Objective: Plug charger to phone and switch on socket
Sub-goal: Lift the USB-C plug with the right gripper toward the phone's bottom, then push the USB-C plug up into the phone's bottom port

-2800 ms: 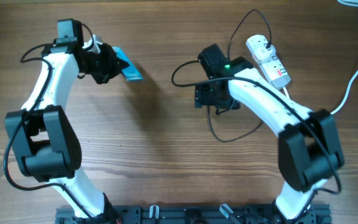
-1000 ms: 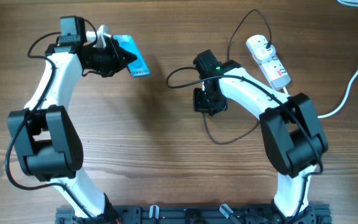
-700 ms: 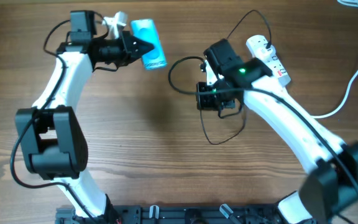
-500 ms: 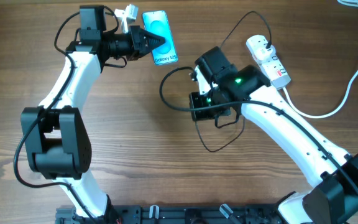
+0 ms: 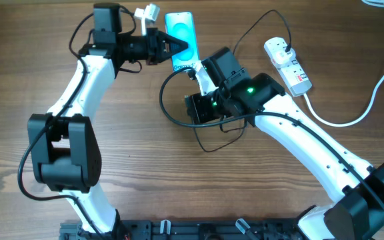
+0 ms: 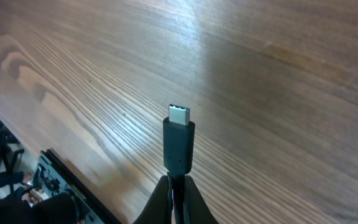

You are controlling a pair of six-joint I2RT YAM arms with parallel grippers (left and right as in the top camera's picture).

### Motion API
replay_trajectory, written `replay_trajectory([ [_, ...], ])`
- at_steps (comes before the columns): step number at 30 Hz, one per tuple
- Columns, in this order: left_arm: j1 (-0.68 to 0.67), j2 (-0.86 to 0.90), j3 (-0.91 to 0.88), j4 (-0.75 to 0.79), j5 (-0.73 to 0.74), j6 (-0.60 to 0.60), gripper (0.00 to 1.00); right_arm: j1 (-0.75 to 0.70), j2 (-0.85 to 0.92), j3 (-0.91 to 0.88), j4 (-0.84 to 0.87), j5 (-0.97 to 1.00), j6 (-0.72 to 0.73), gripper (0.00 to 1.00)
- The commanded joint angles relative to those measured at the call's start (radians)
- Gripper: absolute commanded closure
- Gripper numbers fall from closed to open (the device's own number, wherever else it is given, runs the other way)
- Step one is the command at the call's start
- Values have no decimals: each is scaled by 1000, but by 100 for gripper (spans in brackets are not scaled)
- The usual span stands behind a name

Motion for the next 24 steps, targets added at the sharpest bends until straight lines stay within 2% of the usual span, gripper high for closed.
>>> replay_trajectory([
  [1, -22, -33, 8, 3, 66, 30, 96, 3, -6, 14, 19, 123, 7, 96],
  [4, -24, -33, 8, 3, 66, 30, 96, 3, -6, 15, 18, 210, 53, 96],
  [16, -24, -33, 8, -5, 66, 82, 96, 3, -32, 79, 15, 217, 54, 96],
  [24, -27, -33, 8, -5, 66, 70, 96, 3, -32, 79, 14, 217, 54, 96],
])
